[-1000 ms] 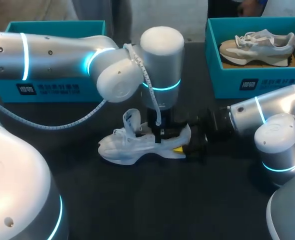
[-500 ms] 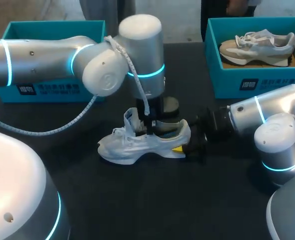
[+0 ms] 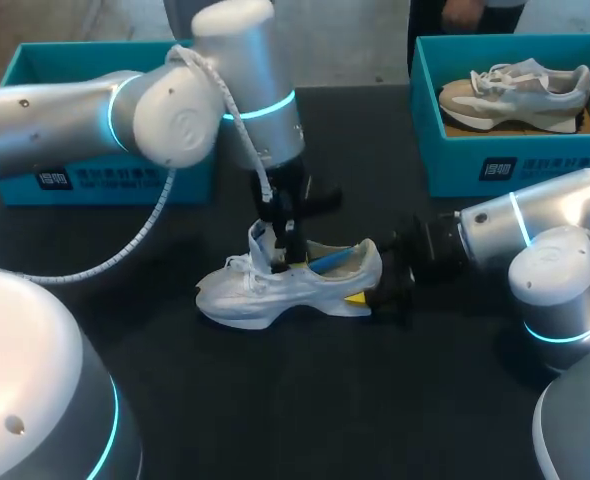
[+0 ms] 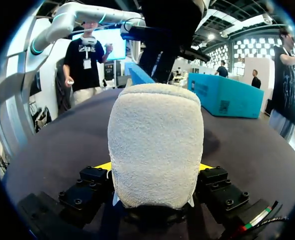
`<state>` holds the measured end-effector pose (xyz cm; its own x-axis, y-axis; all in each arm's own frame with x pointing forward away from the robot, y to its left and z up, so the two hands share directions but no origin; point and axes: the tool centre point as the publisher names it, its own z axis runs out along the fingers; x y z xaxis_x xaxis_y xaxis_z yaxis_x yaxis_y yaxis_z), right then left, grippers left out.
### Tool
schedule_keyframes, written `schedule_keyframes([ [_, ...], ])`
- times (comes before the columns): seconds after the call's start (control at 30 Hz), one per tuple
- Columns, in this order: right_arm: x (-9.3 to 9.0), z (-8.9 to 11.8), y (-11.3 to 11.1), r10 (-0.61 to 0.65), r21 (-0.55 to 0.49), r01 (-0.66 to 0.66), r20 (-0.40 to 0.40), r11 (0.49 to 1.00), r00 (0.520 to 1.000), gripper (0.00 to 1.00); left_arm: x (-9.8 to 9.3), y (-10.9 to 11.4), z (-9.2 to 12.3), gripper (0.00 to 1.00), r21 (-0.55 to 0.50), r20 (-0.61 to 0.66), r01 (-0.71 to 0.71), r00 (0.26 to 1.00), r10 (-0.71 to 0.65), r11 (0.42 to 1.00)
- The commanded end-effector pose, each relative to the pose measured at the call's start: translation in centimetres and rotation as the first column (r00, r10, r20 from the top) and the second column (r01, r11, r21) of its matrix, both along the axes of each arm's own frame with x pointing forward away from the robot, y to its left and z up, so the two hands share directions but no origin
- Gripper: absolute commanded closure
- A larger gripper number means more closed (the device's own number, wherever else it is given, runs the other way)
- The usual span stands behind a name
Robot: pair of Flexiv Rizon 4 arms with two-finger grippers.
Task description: Take the shoe out of the shoebox, open the shoe tongue, remove and reinsert the insole, then place the shoe into the shoebox
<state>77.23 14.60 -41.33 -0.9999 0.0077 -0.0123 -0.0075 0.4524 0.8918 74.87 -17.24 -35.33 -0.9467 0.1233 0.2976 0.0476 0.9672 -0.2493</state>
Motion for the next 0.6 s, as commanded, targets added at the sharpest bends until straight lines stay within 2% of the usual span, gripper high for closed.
schedule_keyframes([
  [0.03, 0.0, 0.0, 0.0, -0.001, -0.004, 0.001, 0.001, 1.000, 1.000, 1.00, -0.1, 0.3, 0.8, 1.00, -0.029, 0.001, 0.002, 1.000, -0.002, 1.000],
  [0.33, 0.0, 0.0, 0.0, -0.001, -0.004, 0.001, 0.001, 1.000, 1.000, 1.00, -0.6, -1.7, 3.1, 1.00, -0.090, 0.036, 0.028, 0.999, -0.025, 0.996],
  [0.6, 0.0, 0.0, 0.0, -0.001, -0.004, 0.001, 0.001, 1.000, 1.000, 1.00, -0.2, -3.2, 5.1, 1.00, -0.145, 0.051, 0.045, 0.998, -0.038, 0.988],
])
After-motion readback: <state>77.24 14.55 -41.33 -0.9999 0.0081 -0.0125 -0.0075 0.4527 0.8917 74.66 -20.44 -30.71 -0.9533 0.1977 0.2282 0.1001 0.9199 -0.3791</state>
